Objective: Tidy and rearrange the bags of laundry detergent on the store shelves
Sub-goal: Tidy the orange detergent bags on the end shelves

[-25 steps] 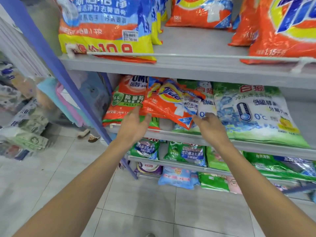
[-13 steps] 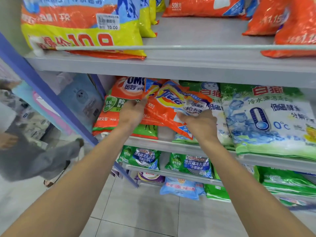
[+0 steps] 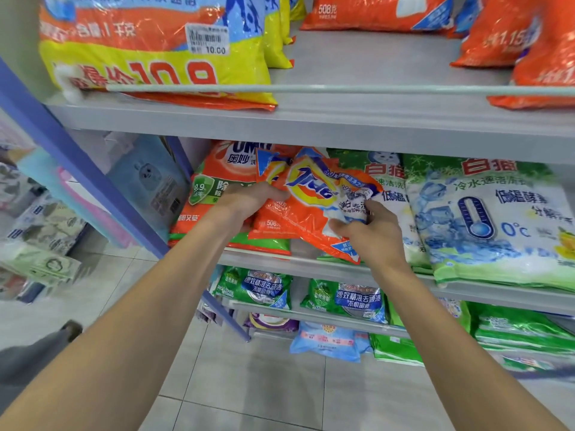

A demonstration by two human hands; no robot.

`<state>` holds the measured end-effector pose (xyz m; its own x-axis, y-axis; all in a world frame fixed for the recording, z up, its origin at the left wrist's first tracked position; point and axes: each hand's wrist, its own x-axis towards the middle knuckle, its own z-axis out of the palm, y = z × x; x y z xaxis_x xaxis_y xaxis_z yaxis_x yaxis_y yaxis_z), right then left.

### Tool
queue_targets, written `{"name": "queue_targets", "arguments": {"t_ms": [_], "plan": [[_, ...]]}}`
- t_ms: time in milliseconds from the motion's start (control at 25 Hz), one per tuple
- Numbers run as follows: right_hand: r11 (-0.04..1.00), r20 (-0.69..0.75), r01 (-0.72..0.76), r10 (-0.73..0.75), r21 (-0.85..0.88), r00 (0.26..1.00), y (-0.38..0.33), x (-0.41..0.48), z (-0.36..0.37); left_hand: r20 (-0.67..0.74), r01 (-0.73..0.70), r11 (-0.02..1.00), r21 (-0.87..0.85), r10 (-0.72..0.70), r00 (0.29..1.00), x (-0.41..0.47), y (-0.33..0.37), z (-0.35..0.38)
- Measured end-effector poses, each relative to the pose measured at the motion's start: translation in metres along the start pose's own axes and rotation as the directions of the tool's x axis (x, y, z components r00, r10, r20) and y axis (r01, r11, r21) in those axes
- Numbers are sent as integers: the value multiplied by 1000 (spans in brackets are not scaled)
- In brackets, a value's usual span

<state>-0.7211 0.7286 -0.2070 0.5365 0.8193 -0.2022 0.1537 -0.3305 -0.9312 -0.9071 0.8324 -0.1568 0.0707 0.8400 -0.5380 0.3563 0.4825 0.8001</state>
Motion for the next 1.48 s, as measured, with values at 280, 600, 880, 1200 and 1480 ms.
{"name": "queue_targets", "arguments": {"t_ms": [280,600,880,1200,1480], "plan": [[993,47,2,-8,119,999,4,-18,6,204,25,986,-165,10,979,-20,-14,-2],[826,477,-427,227,369,849,-2,-51,-21,425,211,842,-496,23,905,-60,-70,-1],[785,473,-420,187,456,861,2,-102,-59,413,122,864,-489,106,905,-125,-78,-20],[789,415,-370,162,490,895,-37,-163,-152,326,12,846,-533,192,926,-203,-67,-39],[849,382,-202,0,489,924,-79,-196,-216,284,-159,824,-544,359,889,-247,-27,-50]]}}
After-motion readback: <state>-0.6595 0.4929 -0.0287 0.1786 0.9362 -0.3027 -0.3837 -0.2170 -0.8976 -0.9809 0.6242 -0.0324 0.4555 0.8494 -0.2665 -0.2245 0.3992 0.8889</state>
